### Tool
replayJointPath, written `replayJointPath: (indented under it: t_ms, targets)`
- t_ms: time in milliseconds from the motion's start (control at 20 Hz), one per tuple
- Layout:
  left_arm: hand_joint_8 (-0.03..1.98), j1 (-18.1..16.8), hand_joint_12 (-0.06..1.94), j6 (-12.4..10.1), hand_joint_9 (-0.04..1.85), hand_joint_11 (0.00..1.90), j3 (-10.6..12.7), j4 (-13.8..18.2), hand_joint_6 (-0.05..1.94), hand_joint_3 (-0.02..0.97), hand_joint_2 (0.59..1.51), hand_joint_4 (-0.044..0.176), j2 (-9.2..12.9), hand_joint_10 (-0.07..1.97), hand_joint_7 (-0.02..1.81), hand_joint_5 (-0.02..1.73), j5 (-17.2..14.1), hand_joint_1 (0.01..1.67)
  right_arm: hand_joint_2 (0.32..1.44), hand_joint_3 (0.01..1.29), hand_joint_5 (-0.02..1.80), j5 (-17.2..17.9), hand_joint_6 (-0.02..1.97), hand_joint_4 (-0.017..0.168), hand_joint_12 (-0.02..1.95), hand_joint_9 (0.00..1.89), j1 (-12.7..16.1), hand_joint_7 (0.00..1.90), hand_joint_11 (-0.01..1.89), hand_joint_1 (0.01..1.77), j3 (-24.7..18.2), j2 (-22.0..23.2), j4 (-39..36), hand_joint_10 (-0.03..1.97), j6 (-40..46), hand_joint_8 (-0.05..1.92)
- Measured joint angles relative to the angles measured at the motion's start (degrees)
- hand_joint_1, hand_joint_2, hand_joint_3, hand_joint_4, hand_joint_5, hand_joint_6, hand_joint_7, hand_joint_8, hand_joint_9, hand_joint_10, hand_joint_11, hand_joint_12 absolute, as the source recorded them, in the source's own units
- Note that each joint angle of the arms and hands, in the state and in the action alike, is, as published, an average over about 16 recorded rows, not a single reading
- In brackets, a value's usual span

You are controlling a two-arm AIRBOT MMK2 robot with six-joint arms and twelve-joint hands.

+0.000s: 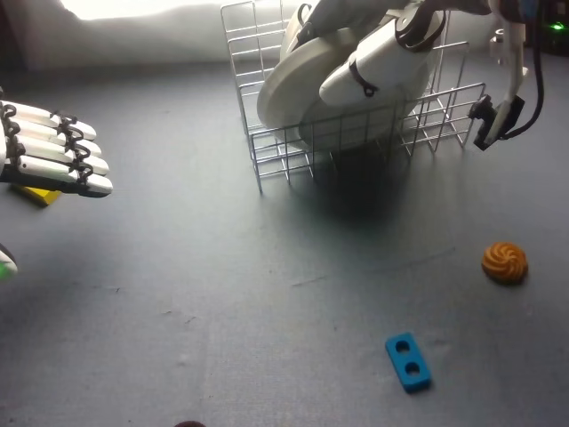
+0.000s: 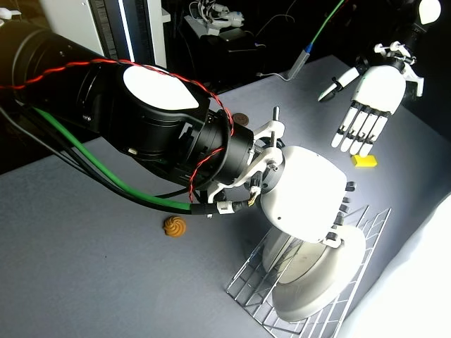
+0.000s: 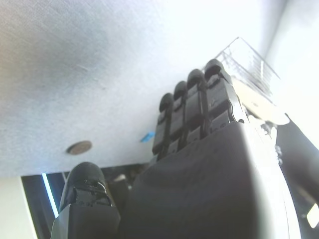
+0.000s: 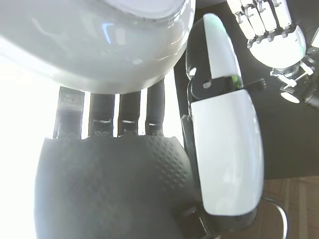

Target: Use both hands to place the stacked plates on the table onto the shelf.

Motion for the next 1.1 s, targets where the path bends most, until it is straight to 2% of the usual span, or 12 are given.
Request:
replayJointPath:
  t_ms: [300, 550, 800, 1100]
  targets:
    - [0.01, -1.09, 0.00, -0.03, 0.06, 0.02, -1.51, 0.04, 0.02, 0.014, 1.115, -0.003, 0.58, 0.01, 0.09, 0.09, -0.93, 0.02, 1.06, 0.01, 0.71, 0.70, 0.01, -0.003, 1.32, 0.82, 1.14, 0.78, 0.32, 1.03, -0.17, 1.34, -0.17, 0.03, -0.59, 0.02]
    - [0.01, -2.26, 0.00, -0.05, 0.07, 0.02, -3.56, 0.09, 0.02, 0.014, 1.111, -0.003, 1.36, 0.01, 0.09, 0.09, -1.96, 0.02, 1.06, 0.01, 0.66, 1.42, 0.01, -0.003, 1.32, 0.79, 3.27, 0.75, 0.27, 1.01, -2.35, 4.49, -0.28, 0.02, -3.88, 0.02]
    - [0.01, -3.56, 0.01, -0.18, 0.07, 0.02, -6.53, 0.22, 0.02, 0.014, 1.108, -0.003, 2.69, 0.01, 0.09, 0.09, -2.77, 0.02, 1.07, 0.01, 0.62, 1.71, 0.01, -0.003, 1.32, 0.77, 6.36, 0.72, 0.22, 0.97, -6.77, 10.31, -0.34, 0.02, -7.94, 0.02]
    - [0.01, -5.21, 0.21, -0.43, 0.15, 0.02, -11.66, 0.44, 0.02, 0.015, 1.131, -0.001, 4.89, 0.01, 0.17, 0.16, -3.00, 0.02, 1.07, 0.01, 0.63, 1.81, 0.01, -0.002, 1.30, 0.79, 9.61, 0.74, 0.24, 0.92, -14.26, 19.50, -0.31, 0.02, -12.97, 0.02]
